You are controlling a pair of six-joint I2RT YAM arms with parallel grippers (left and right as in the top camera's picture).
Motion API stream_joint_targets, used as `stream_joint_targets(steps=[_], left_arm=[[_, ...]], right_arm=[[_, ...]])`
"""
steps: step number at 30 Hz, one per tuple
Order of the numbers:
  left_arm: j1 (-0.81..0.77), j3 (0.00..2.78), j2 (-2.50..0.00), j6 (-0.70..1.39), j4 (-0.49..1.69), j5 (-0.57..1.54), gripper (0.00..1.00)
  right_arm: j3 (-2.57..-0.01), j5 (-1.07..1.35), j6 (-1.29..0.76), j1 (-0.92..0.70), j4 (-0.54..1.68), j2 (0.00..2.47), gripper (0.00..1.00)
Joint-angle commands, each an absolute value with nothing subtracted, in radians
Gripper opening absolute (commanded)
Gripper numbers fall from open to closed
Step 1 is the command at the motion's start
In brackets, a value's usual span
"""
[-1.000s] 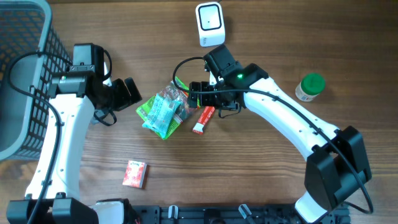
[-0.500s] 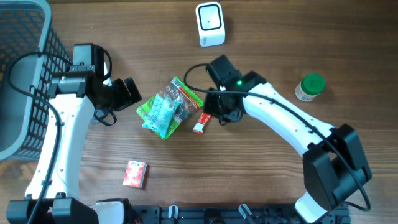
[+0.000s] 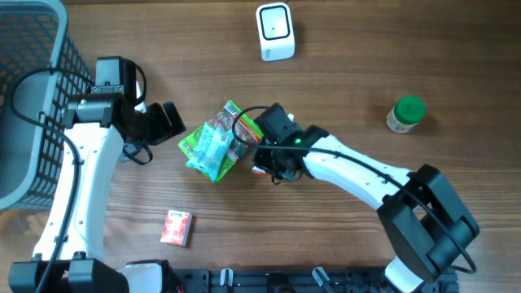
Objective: Scan the item barcode
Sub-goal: 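Lower the right gripper and grasp the red tube packet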
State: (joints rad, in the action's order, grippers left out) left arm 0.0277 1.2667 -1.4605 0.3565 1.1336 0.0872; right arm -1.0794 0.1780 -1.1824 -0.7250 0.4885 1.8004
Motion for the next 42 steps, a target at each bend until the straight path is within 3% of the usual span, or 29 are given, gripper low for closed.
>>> stream_joint_targets(steps=[1,5,7,17,22,25,28,35,42], left_arm=[[0.031,1.266,-1.462,0.344,1.134,0.095,1.00],[0.031,1.266,-1.462,0.344,1.133,0.095,1.00],[0.031,1.266,-1.462,0.344,1.134,0.096,1.00],[0.031,1.266,-1.462,0.344,1.134,0.096,1.00],[0.031,1.266,-1.462,0.344,1.134,0.096,1.00],[0.031,1.266,-1.462,0.344,1.134,0.095,1.00],[0.031,1.266,-1.462,0.344,1.133,0.096,1.00],[0.031,1.266,-1.462,0.344,1.134,0.096,1.00],[0.031,1.266,-1.462,0.344,1.134,0.096,1.00]], right_arm=[[-1.065,0.127,-1.238,-0.734,0.486,1.797,0.27],[-1.065,0.117,-1.242,-0.734,0.487,1.797,0.28],[-1.065,0.108,-1.259,-0.734,0.488,1.801,0.33],[-1.065,0.117,-1.295,-0.734,0.487,1.860,0.32],[-1.065,0.120,-1.294,-0.734,0.487,1.884,0.25],[-1.065,0.120,-1.288,-0.734,0.491,1.887,0.08],[-1.065,0.120,-1.279,-0.732,0.497,1.887,0.04],[-1.066,0.154,-0.921,-0.704,0.499,1.880,0.04],[-1.066,0.404,-0.445,-0.616,0.575,1.813,0.04]])
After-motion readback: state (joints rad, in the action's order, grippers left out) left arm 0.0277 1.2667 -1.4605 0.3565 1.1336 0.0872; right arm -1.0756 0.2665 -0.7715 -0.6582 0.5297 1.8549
